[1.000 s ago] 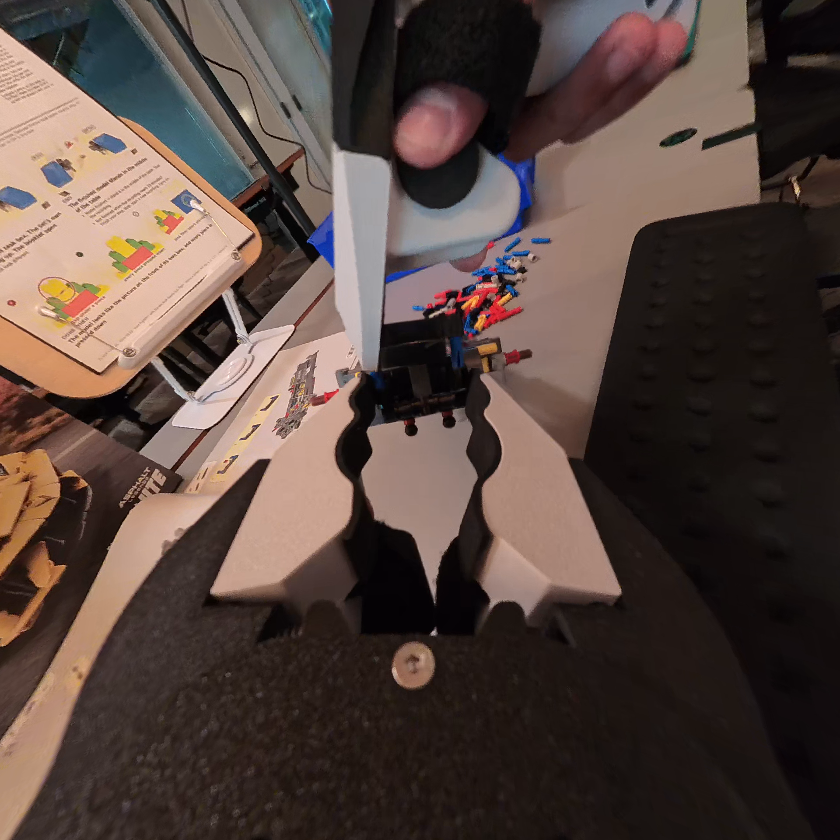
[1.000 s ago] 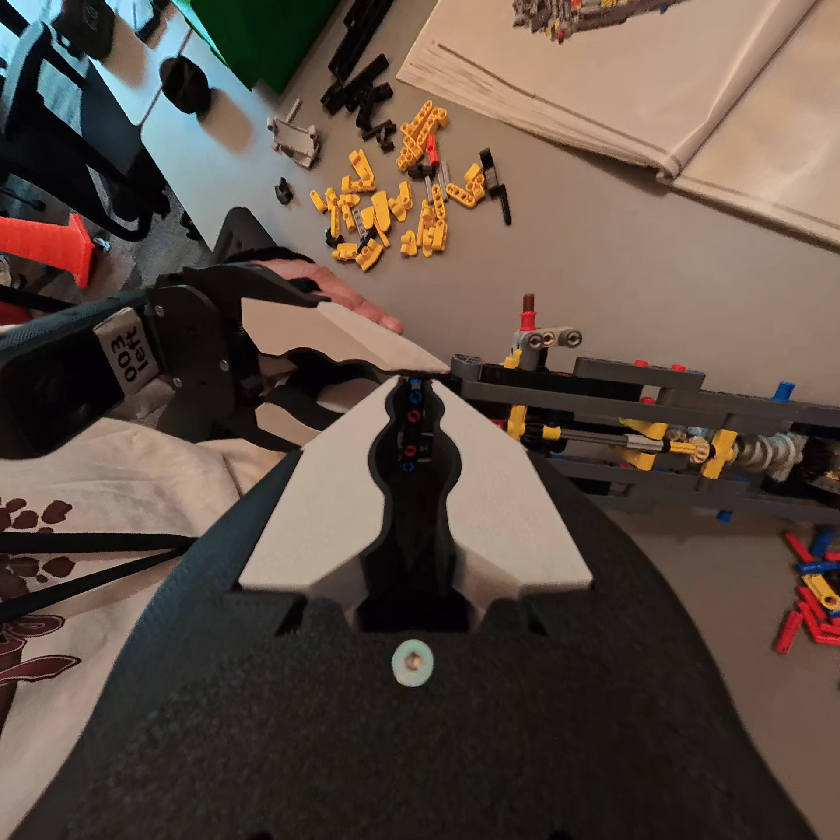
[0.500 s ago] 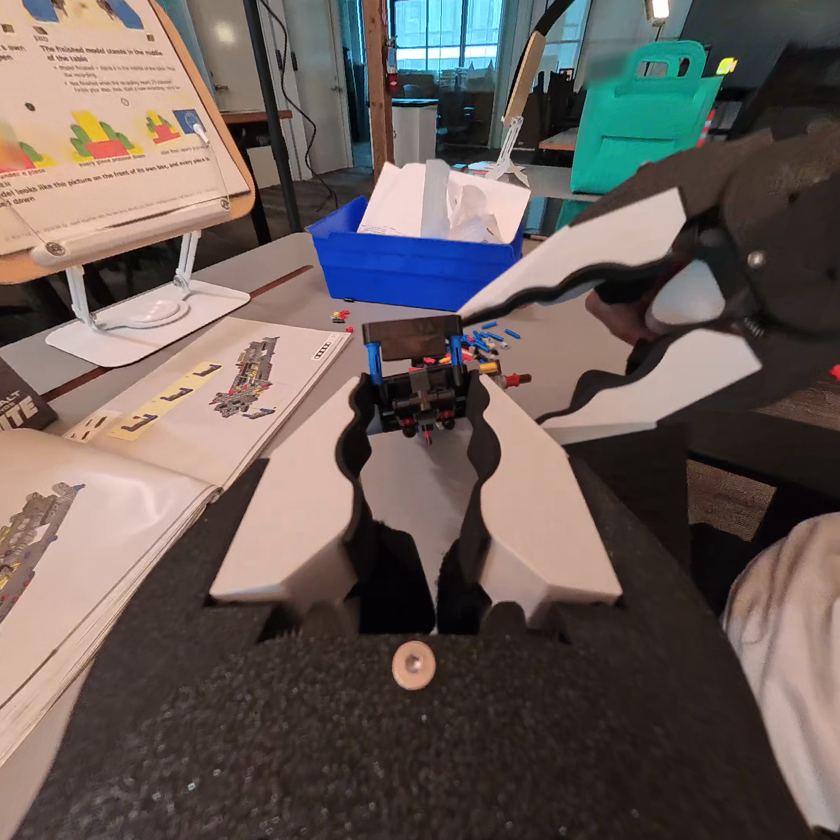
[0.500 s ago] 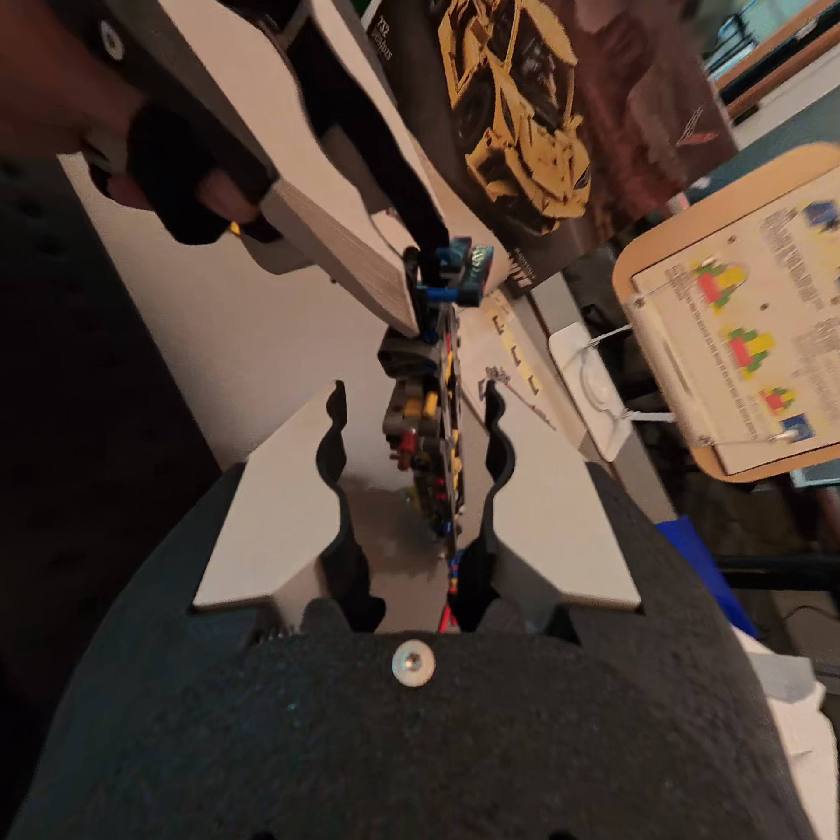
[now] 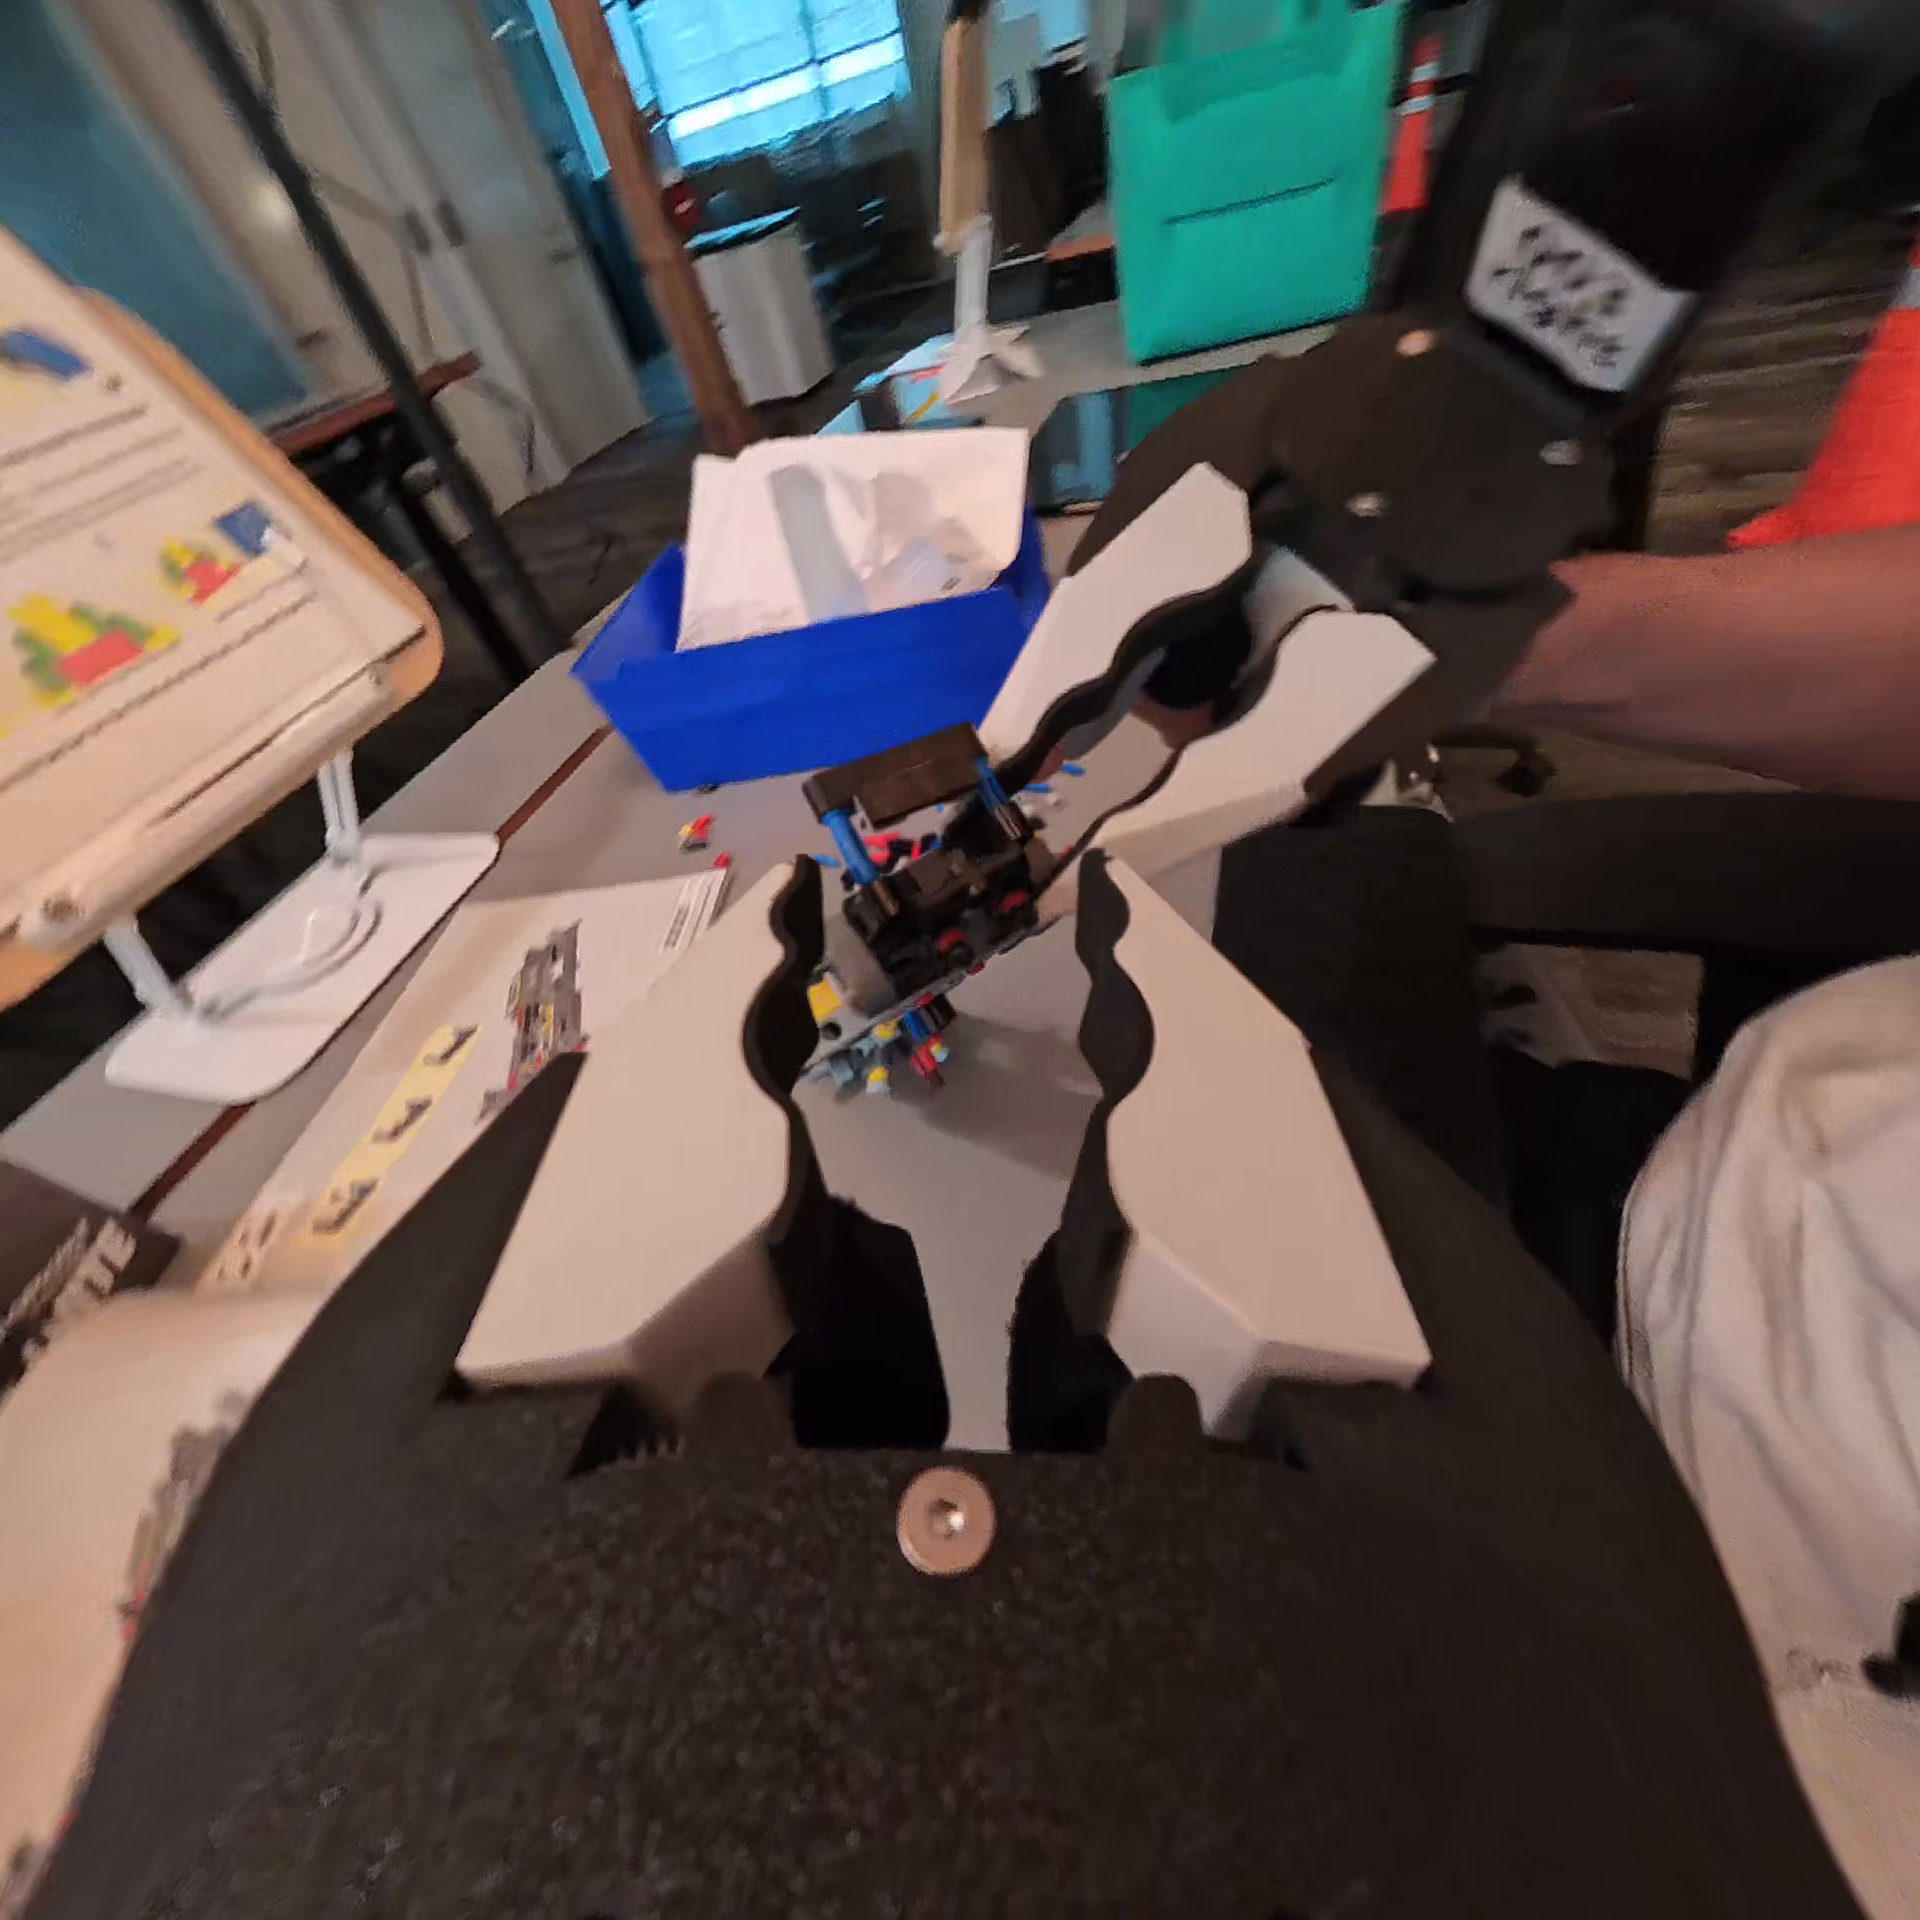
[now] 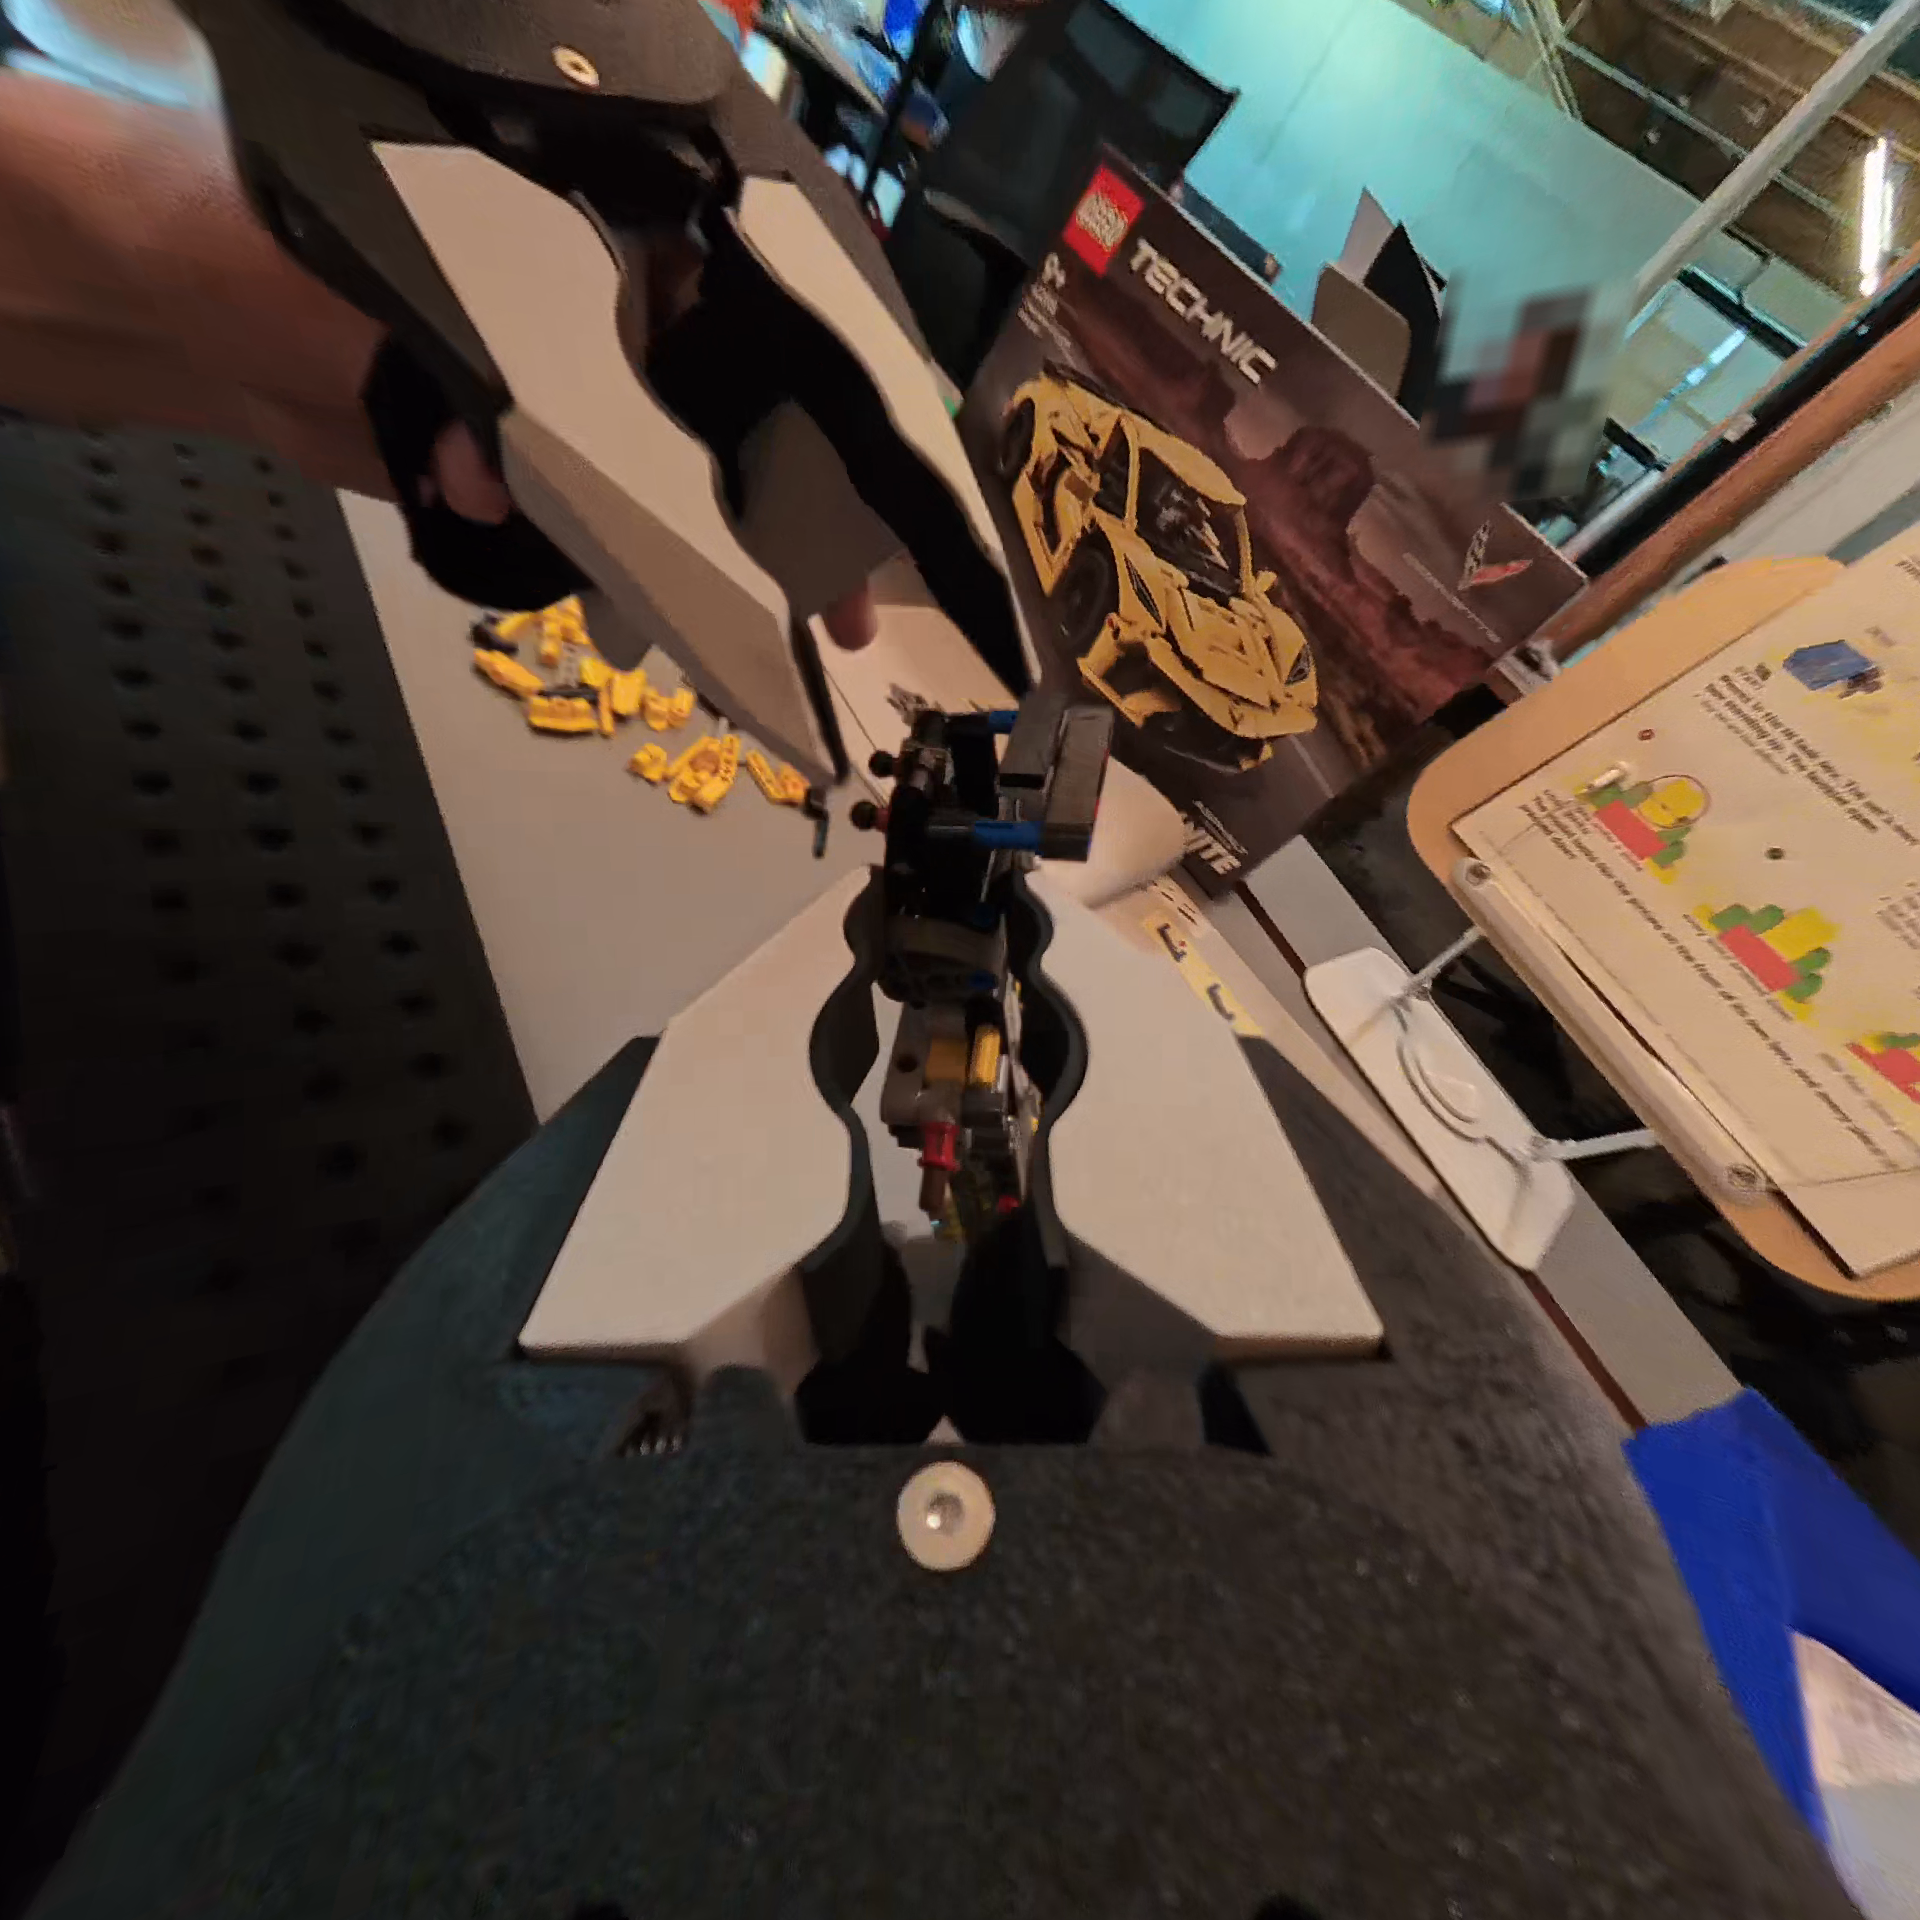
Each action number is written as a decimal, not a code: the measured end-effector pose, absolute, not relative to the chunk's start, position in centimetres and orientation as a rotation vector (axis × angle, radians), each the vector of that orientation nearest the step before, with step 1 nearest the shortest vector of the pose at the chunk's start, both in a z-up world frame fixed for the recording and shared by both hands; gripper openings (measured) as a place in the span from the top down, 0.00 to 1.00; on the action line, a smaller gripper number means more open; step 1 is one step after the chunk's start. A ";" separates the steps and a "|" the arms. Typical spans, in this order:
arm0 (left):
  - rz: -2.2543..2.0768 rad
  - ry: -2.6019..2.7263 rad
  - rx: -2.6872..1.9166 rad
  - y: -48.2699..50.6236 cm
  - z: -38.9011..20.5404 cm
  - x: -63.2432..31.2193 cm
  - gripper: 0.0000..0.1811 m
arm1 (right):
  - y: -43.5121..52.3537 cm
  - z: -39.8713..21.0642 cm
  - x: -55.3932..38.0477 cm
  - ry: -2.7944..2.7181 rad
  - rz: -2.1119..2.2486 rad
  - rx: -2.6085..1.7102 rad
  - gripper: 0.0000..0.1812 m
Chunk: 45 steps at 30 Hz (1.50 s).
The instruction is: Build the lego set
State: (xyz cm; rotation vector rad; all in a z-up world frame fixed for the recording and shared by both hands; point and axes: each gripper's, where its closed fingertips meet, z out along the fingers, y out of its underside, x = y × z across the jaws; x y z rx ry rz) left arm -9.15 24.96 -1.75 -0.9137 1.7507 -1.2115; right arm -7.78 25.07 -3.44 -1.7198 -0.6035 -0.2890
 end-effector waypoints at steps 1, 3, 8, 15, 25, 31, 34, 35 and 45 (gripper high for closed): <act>-1.229 1.775 -0.858 25.2 -1.4 -9.3 0.73 | 24.8 -3.2 -7.4 -0.603 -0.264 -1.691 0.89; -1.255 1.832 -0.767 26.0 -1.2 -9.0 0.74 | 24.4 -2.8 -6.9 -0.607 -0.185 -1.661 0.89; -1.467 2.025 -0.571 25.8 -0.8 -7.9 0.75 | 23.8 -2.0 -7.0 -0.704 -0.052 -1.547 0.92; -1.414 2.127 -0.329 25.4 -1.2 -5.7 0.76 | 24.0 -2.0 -5.3 -0.689 0.083 -1.551 0.92; -1.287 2.173 -0.194 25.6 0.5 -3.6 0.78 | 24.4 -0.1 -3.0 -0.581 0.401 -1.469 0.92; -1.361 2.185 -0.249 25.8 1.0 -1.6 0.83 | 24.5 0.2 -1.1 -0.467 0.633 -1.411 0.92; -1.438 2.164 -0.324 26.0 1.4 -0.1 0.83 | 24.7 0.6 0.4 -0.409 0.685 -1.390 0.92; -1.452 2.154 -0.342 26.1 1.5 0.3 0.83 | 24.8 0.7 0.8 -0.400 0.688 -1.395 0.92; -1.696 2.009 -0.589 28.5 1.9 3.9 0.83 | 26.9 1.1 4.7 -0.339 0.608 -1.547 0.91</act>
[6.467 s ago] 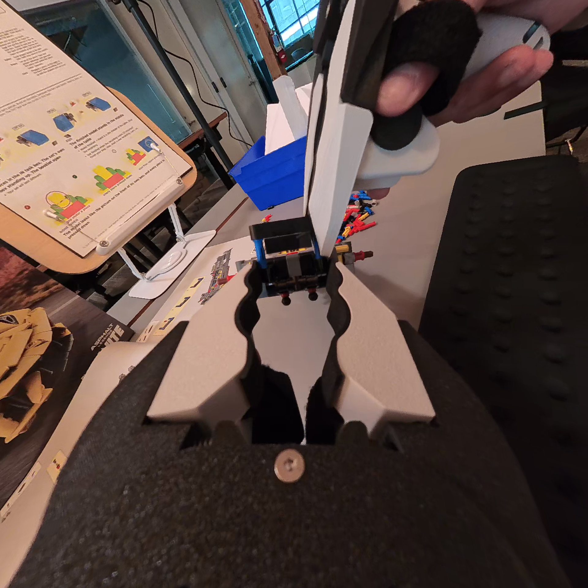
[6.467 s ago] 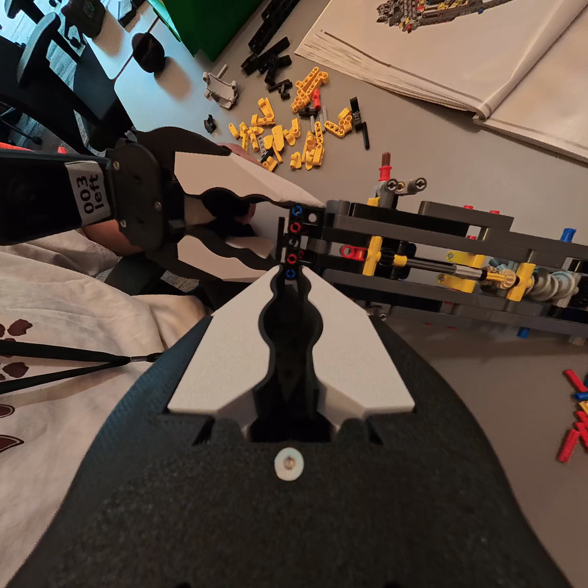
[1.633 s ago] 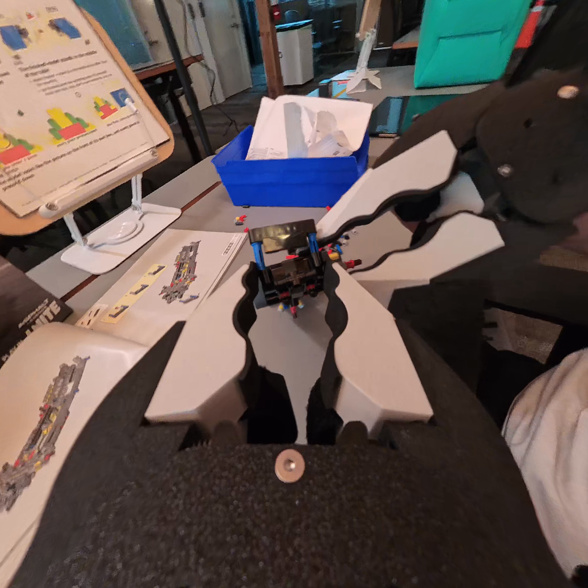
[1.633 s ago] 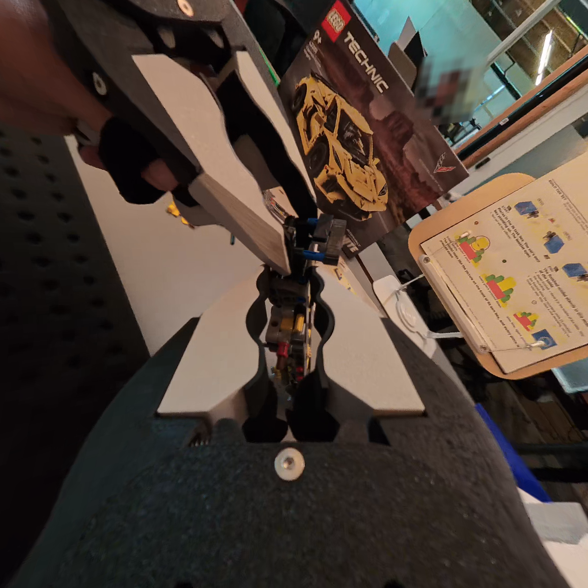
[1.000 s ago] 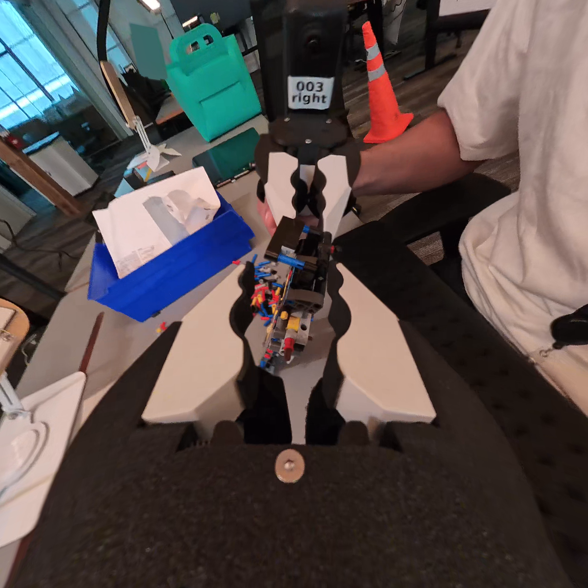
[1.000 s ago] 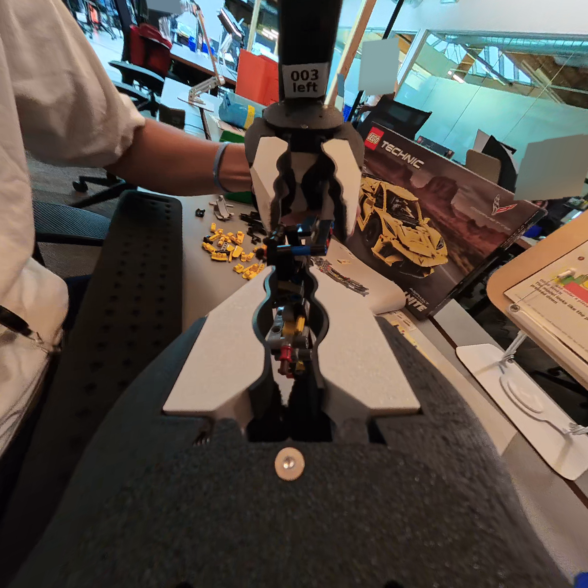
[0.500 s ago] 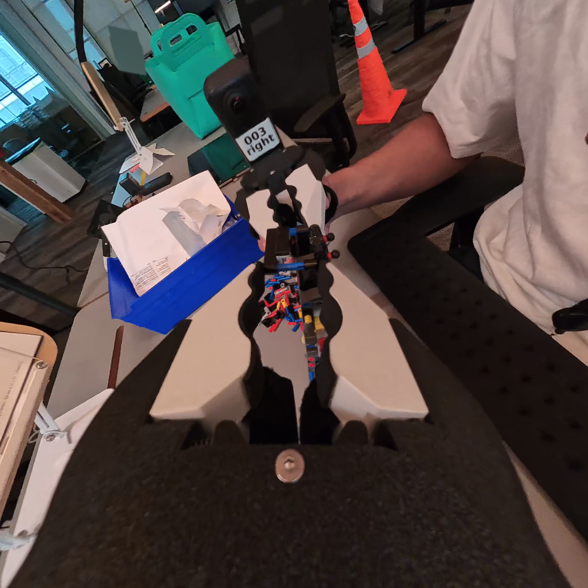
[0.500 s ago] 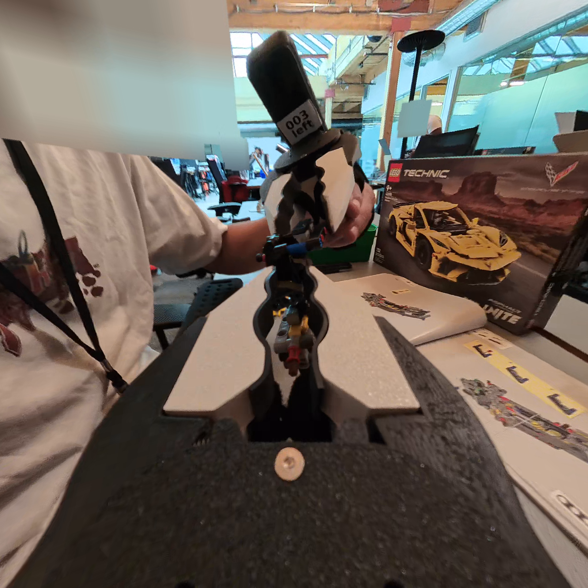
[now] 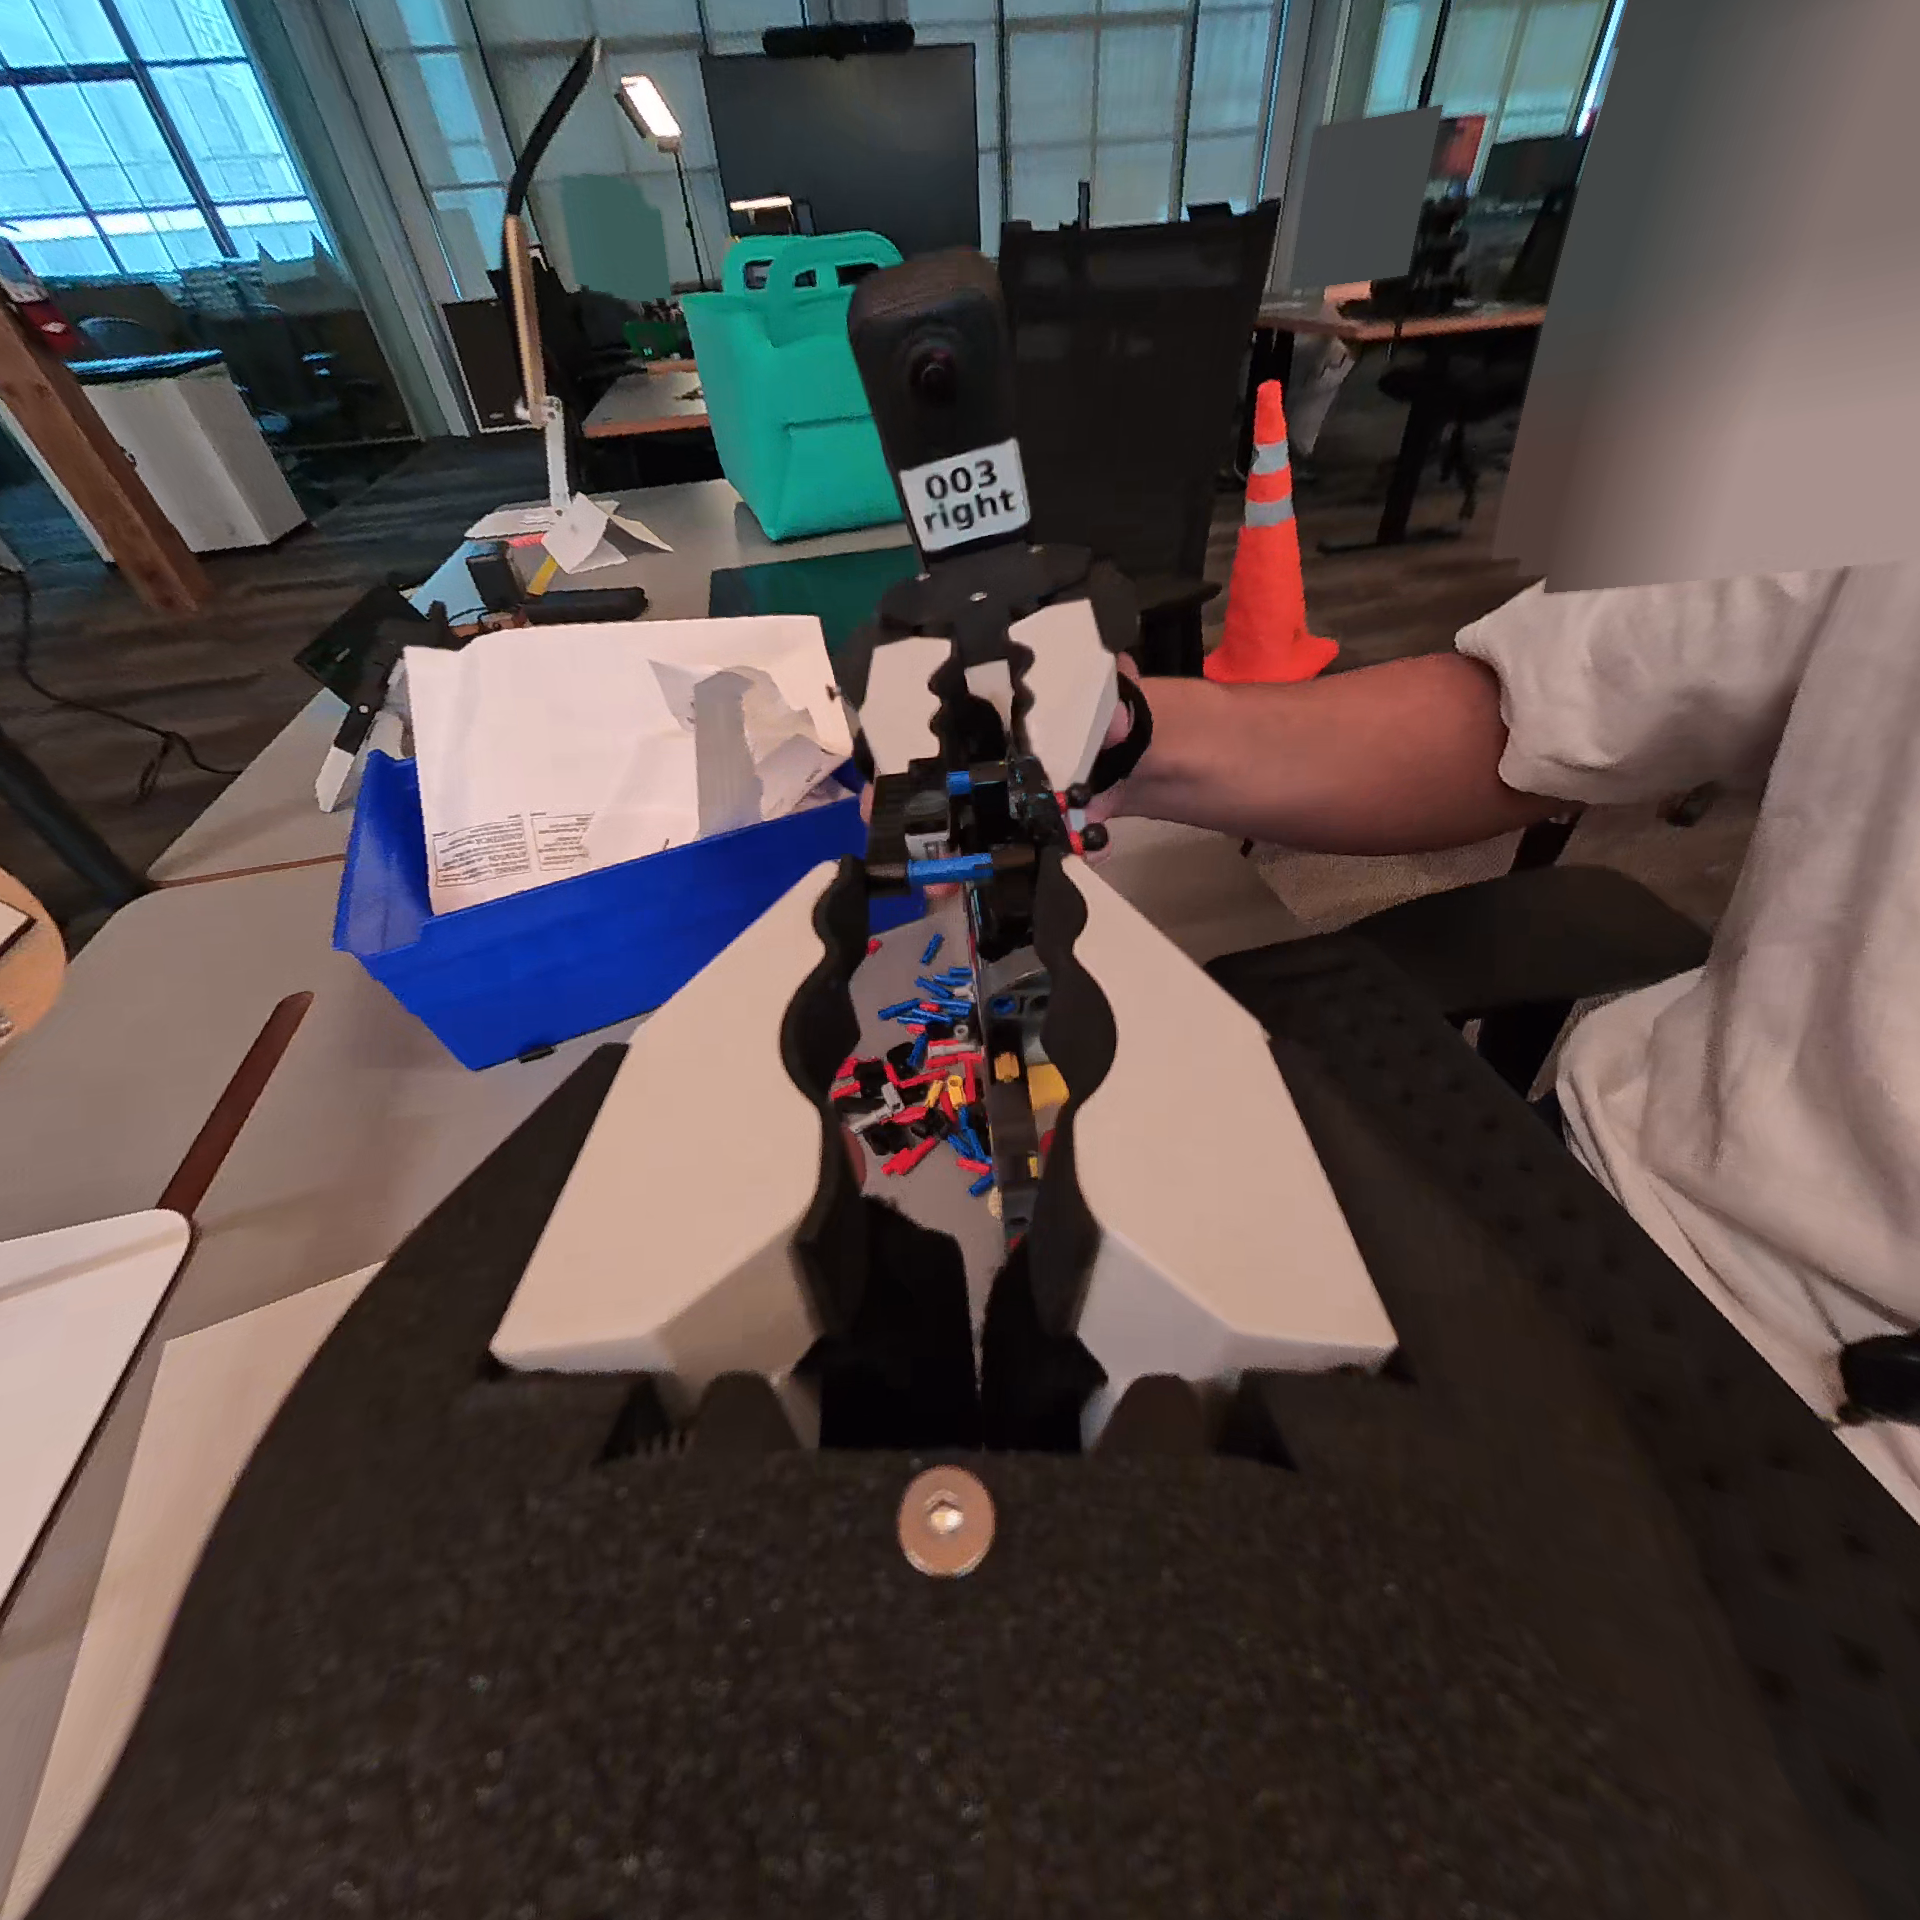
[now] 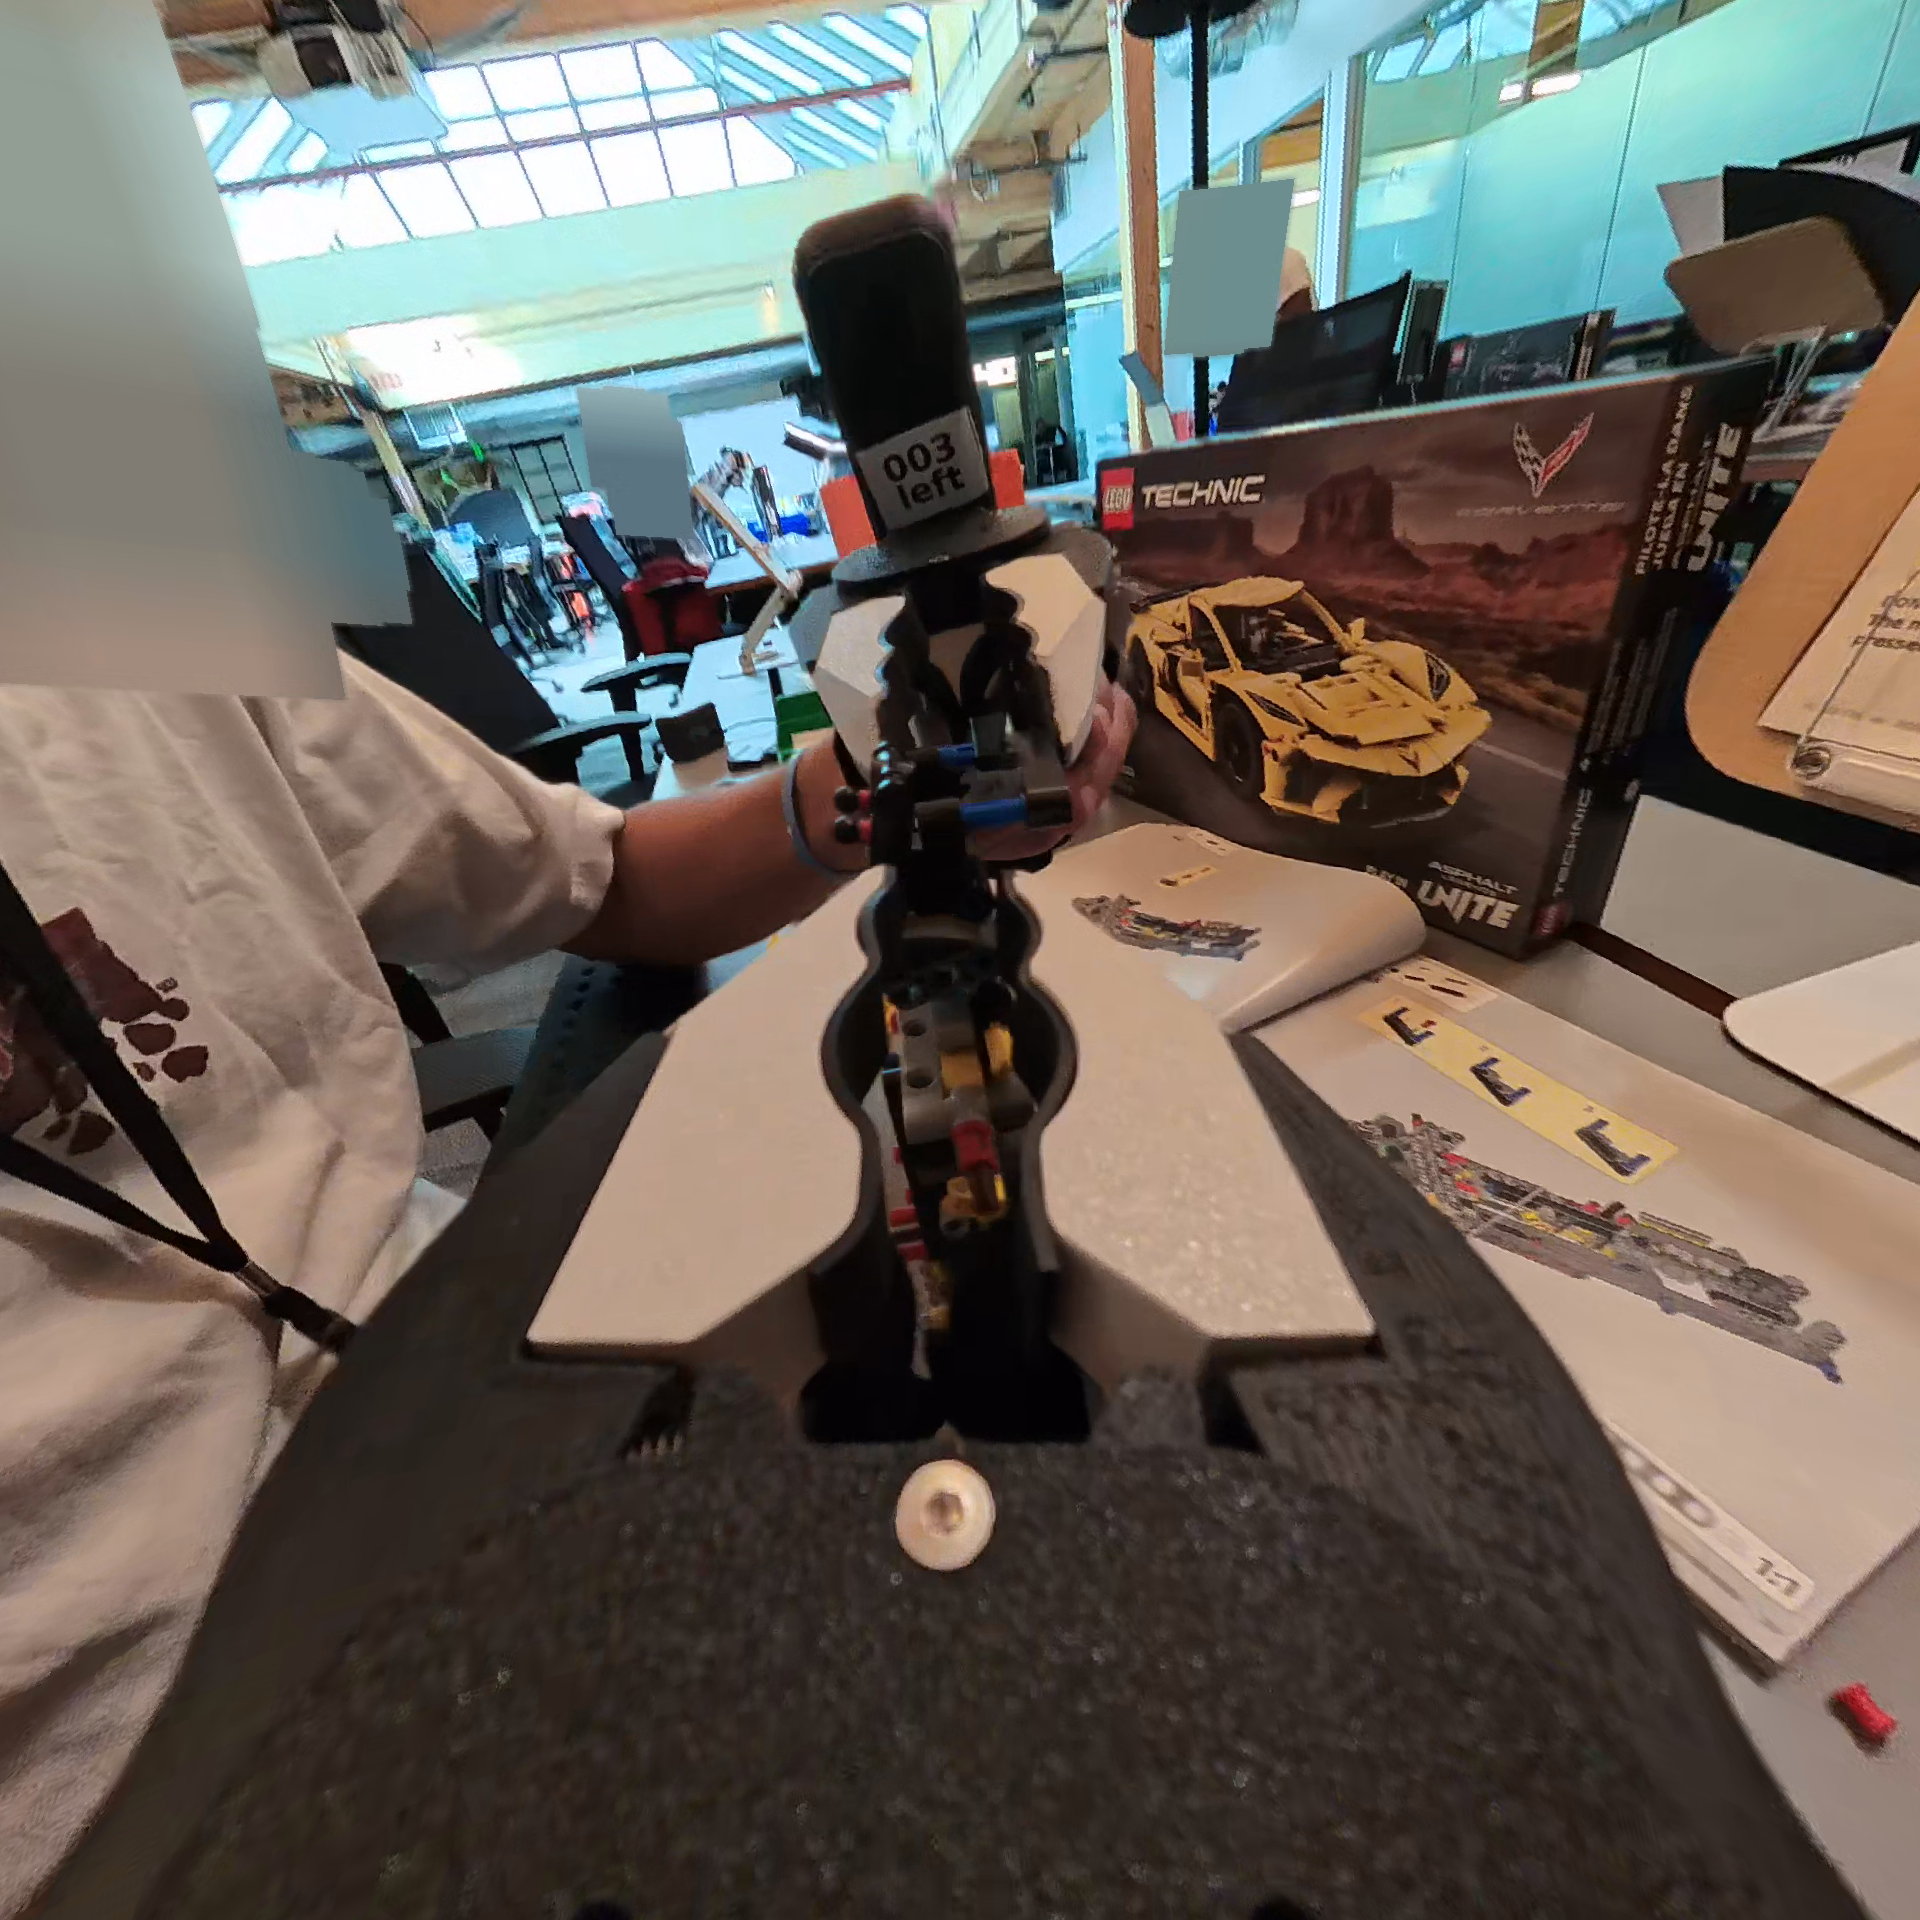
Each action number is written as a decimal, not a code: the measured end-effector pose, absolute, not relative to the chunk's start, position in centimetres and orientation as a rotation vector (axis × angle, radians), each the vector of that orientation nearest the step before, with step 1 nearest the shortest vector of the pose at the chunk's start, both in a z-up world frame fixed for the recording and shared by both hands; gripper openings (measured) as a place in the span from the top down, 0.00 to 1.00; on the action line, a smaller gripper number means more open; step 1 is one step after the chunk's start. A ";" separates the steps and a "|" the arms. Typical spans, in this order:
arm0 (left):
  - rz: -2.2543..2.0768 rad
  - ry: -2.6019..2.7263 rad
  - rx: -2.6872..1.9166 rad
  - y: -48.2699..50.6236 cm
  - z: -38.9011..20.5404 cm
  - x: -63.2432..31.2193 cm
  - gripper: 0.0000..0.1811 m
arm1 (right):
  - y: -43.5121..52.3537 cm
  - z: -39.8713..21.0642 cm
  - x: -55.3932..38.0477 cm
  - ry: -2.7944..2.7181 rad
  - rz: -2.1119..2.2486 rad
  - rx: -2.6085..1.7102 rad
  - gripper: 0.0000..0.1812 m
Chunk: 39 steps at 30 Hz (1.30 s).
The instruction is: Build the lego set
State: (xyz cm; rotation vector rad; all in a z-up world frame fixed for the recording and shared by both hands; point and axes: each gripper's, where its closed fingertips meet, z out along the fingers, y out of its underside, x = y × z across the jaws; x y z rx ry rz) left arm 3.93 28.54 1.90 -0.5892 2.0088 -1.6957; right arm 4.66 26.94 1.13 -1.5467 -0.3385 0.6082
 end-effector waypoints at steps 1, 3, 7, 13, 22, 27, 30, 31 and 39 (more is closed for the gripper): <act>-1.704 1.996 -0.601 28.8 1.9 4.2 0.83 | 27.0 1.2 4.9 -0.345 0.590 -1.562 0.90; -1.721 1.974 -0.632 29.3 1.9 4.6 0.83 | 27.1 1.6 5.5 -0.358 0.541 -1.586 0.88; -1.755 1.946 -0.671 29.9 1.8 5.1 0.83 | 27.1 2.7 8.5 -0.382 0.250 -1.699 0.85; -1.799 1.939 -0.664 29.9 1.8 5.1 0.84 | 28.7 1.4 6.5 -0.519 0.403 -1.870 0.73; -1.822 1.957 -0.656 30.0 1.7 4.9 0.84 | 29.1 2.0 5.9 -0.492 0.655 -1.665 0.85; -1.840 1.943 -0.648 30.1 1.6 5.0 0.84 | 29.3 1.9 6.0 -0.498 0.666 -1.658 0.85; -1.830 1.946 -0.640 30.0 1.6 5.0 0.84 | 29.2 1.9 6.0 -0.518 0.677 -1.662 0.86; -1.823 1.946 -0.639 30.0 1.6 5.0 0.84 | 29.2 1.9 6.0 -0.527 0.670 -1.663 0.86; -1.825 1.926 -0.652 30.3 1.4 5.1 0.88 | 29.5 1.6 6.0 -0.524 0.698 -1.665 0.88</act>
